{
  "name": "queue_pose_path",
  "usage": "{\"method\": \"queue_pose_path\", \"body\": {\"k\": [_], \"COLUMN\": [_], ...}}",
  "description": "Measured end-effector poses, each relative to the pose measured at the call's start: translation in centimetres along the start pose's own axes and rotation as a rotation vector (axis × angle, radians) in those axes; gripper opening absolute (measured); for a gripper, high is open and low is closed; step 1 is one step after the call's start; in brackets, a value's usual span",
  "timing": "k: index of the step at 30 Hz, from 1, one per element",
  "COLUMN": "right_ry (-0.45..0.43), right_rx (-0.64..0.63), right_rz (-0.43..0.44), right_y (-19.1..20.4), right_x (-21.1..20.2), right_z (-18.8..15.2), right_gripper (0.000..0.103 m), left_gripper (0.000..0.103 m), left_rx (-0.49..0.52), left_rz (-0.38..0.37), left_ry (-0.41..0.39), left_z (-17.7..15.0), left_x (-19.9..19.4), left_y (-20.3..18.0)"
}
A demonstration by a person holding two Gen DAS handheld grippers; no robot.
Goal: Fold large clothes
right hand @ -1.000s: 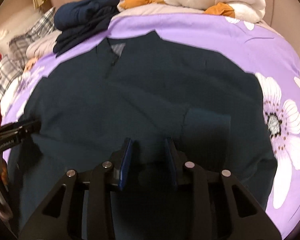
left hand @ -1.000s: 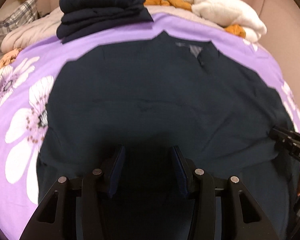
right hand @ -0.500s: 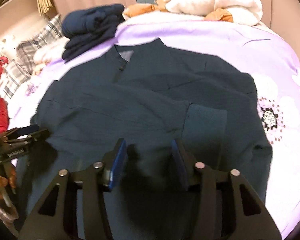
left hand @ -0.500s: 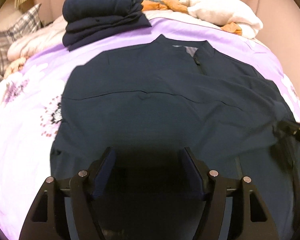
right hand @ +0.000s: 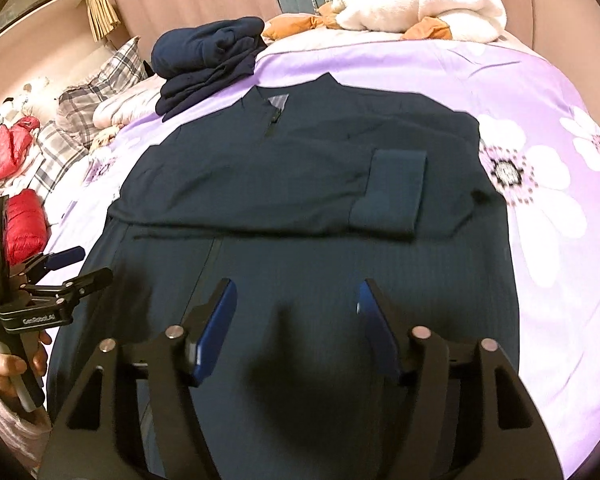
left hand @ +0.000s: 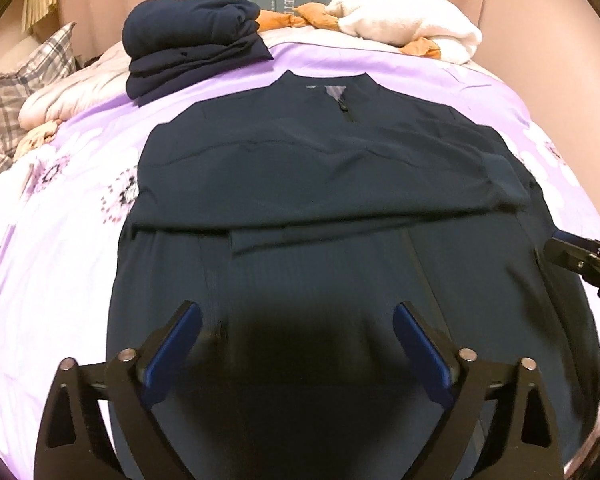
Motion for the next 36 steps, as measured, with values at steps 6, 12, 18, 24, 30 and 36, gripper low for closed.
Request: {"method": "queue_pose_path", "body": {"k": [6, 12, 18, 24, 30, 36], "right_ry": [0.069, 0.11, 0.116, 0.137, 0.156, 0.159], "right_rx": [-0.02, -0.073, -0.105, -0.08, -0.057, -0.017], "right_rz": [-0.057, -0.109, -0.129, -0.114, -0.097, -0.052], "right_y": [0.2, 1.0, 1.4, 1.2, 1.1, 0.7], "right_x": [1.2, 1.5, 0.6, -0.9, -2.6, -4.7], "right_z": [-2.9, -6.1, -8.5, -10.7, -12.7, -14.2], "right_gripper": [0.069, 0.07, 0.075, 0.076, 0.076, 0.076], "left_gripper": [0.097, 0.097, 0.097, 0.097, 0.097, 0.097], "left_rx": [0.004, 0.004, 0.007, -0.006, -0.028, -0.067], "left_rz": [0.018, 0.029, 0.036, 0.026, 0.019, 0.027], "left_ry": [0.053, 0.126, 0.119, 0.124, 0.128, 0.115], "left_z": [-2.9, -6.3, -7.9, -9.5, -11.7, -13.2], "left_x": [0.5, 1.3, 0.1, -1.2, -3.0, -5.1], "left_y": [-0.8, -1.2, -1.5, -1.5, -1.4, -0.6]}}
Point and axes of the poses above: each gripper's, at about its wrist camera, not at the fingertips, and x roughly the way its jaws point, y to its left, z to its top, the point moved 2 cm from there along x, roughly the way its jaws point, and after that the axes turned 7 degrees about x, right-handed, at the moved point
